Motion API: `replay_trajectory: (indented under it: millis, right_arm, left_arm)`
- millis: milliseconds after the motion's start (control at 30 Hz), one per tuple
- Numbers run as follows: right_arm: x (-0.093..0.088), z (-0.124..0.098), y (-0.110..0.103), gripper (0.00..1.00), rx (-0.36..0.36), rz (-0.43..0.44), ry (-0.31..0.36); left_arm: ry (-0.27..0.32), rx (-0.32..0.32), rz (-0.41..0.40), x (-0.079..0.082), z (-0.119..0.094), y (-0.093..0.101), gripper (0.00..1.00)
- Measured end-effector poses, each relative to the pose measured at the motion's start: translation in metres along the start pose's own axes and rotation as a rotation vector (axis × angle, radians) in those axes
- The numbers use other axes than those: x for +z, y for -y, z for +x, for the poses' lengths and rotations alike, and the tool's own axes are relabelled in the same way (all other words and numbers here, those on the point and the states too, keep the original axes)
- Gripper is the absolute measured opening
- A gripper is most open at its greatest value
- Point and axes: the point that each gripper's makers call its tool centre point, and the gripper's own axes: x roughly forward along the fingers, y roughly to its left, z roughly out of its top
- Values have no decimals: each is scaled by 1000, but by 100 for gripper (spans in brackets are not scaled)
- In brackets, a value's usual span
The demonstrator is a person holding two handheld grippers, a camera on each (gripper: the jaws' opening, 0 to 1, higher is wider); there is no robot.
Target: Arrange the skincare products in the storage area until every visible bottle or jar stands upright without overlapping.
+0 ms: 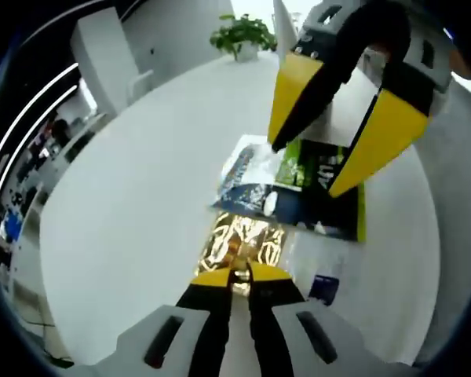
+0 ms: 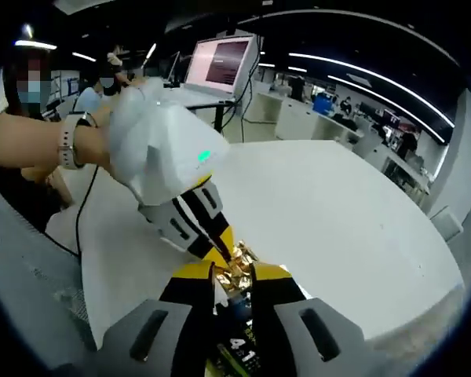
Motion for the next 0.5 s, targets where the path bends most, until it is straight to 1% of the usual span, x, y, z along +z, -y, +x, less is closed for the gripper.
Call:
replay_trajectory:
  millis: [100,200,300,367,500]
  right_arm:
    - [-1,-21,5,18,-34,21,19]
    - [-5,-34,8,19,-55,37,16]
    - [-7,-47,11,20,-80,51,25]
    - [-9,-57,13,19,-96,77,39]
    - [-15,-68,15,19,-117,92,39]
  left_arm:
    - [0,4,1,0,1,-1,1]
    - [2,13,8,3,3,-2,0]
    - [-11,23,25,4,5,-3,0]
    - [-21,27,30,3,5,-3,1]
    - [-32,32,38,3,5,-4,1]
